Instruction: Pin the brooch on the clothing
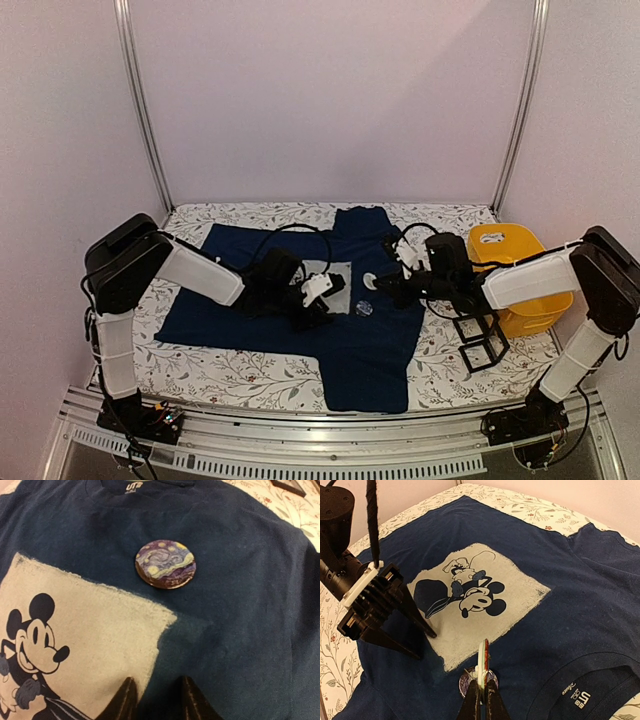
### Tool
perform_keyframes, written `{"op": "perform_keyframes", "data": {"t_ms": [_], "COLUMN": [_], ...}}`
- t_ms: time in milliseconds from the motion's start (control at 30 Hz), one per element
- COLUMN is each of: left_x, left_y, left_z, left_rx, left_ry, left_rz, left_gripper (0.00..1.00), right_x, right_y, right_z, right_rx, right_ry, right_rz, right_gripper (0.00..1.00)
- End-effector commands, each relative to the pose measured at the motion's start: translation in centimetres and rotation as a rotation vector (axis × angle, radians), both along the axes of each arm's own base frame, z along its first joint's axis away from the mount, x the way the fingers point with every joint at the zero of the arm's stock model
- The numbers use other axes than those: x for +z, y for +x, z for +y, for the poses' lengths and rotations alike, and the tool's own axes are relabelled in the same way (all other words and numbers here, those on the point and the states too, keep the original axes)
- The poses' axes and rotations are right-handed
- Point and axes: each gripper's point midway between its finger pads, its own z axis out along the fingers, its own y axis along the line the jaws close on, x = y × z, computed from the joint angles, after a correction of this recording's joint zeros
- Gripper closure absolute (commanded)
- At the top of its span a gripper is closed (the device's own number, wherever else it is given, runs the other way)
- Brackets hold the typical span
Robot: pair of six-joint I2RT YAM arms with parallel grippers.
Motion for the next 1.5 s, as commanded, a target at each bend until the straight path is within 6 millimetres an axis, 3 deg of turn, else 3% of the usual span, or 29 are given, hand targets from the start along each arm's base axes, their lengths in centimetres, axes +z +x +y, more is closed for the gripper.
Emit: {"op": "perform_keyframes", "data": {"t_ms": [0, 67, 100, 333, 433, 833, 1300, 1467], "left_x": [-2.3, -1.7, -1.2, 4.3, 5.4, 6.7, 7.3, 7.2], "left_y": [-1.8, -2.1, -2.3, -3.4, -4.3, -5.0, -4.2, -3.9], "left_z": [0.5, 0.5, 0.3, -0.9, -1.0, -1.6, -1.4, -1.1], "left_rx": [-0.044, -0.053, -0.055, -0.078, -0.105, -0.149, -0.146, -0.134], "left_ry": [0.046, 0.027, 0.008, -0.182, -0.218, -0.291, -0.317, -0.316], "left_rz": [0.052, 0.056, 0.057, 0.060, 0.083, 0.152, 0.165, 0.169], "left_gripper": [0.82, 0.98, 1.00, 1.00, 1.00, 1.00, 1.00, 1.00], "right_x": [1.0, 0.7, 0.8, 1.0, 0.9, -1.1, -4.2, -4.0], "right_y": [0.5, 0.5, 0.4, -1.4, -1.8, -4.2, -6.1, -7.5], "right_z": [1.3, 1.5, 1.7, 3.7, 4.5, 5.4, 6.1, 6.6], "right_rx": [0.058, 0.063, 0.069, 0.156, 0.181, 0.242, 0.291, 0.334], "right_ry": [0.024, 0.020, 0.022, -0.007, -0.050, -0.096, -0.189, -0.168], "right_rz": [-0.056, -0.066, -0.080, -0.280, -0.393, -0.596, -0.633, -0.632], "right_gripper": [1.00, 1.00, 1.00, 1.00, 1.00, 1.00, 1.00, 1.00]}}
